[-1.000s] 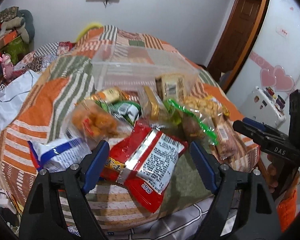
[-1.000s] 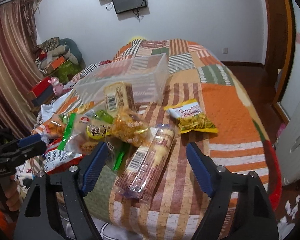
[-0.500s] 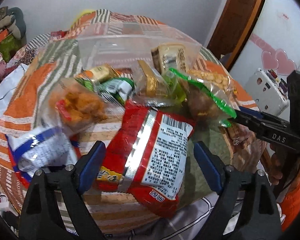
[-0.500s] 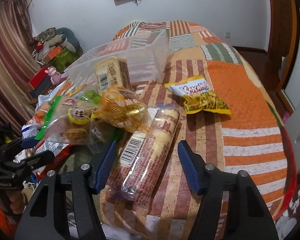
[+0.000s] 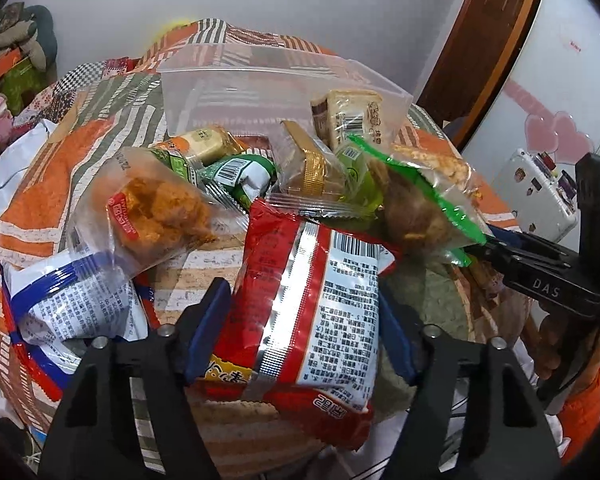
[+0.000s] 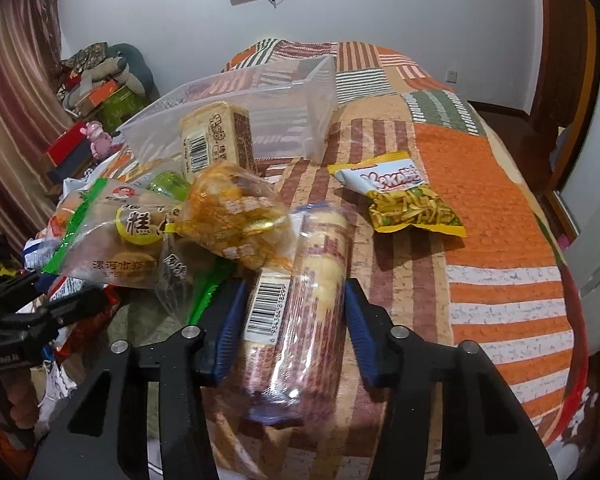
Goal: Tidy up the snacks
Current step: 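Grasp the red-and-white chip bag with left tool while right tool grasps the biscuit roll, then carry both snacks over the clear box and open both tools to drop them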
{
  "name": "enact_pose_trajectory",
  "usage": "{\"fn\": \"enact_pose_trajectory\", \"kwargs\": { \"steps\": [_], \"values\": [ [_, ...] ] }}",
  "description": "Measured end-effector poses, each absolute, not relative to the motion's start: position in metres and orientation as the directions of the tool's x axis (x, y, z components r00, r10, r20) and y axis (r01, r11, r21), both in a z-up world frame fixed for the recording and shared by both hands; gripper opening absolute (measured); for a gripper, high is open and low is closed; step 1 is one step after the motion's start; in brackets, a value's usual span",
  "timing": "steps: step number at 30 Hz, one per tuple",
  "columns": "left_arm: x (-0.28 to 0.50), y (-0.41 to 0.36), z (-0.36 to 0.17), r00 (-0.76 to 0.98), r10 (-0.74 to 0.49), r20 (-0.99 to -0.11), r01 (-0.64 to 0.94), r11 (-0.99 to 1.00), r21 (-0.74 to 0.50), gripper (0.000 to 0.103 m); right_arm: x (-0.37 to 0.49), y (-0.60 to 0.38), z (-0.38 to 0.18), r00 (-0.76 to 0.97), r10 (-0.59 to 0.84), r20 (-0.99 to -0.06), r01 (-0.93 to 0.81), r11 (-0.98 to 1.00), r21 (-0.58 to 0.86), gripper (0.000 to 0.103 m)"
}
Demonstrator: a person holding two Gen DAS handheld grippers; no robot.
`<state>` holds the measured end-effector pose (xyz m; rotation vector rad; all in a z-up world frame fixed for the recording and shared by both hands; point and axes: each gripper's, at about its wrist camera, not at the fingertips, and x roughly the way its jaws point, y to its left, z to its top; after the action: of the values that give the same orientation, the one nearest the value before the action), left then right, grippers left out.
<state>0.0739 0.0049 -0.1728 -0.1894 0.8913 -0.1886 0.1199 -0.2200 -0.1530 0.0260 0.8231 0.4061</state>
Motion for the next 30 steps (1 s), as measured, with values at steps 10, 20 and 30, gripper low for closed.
{"fn": "enact_pose_trajectory", "kwargs": {
  "steps": [10, 20, 30],
  "values": [
    [0.066, 0.019, -0.152, 0.657, -0.243, -0.714, 0.044, 0.957, -0.285, 0.065, 0.115, -0.241, -0.142, 0.643, 0.358, -0.677, -0.294, 0.932, 0.214, 0.042],
    [0.059, 0.021, -0.115, 0.739, -0.193, -0.645, 0.027, 0.966, -0.258, 0.065, 0.105, -0.249, -0.113, 0.711, 0.366, -0.601, -0.302, 0.930, 0.208, 0.042],
    [0.076, 0.028, -0.083, 0.794, -0.156, -0.587, 0.016, 0.971, -0.237, 0.065, 0.122, -0.243, -0.085, 0.754, 0.391, -0.528, -0.340, 0.920, 0.195, 0.042]
  ]
}}
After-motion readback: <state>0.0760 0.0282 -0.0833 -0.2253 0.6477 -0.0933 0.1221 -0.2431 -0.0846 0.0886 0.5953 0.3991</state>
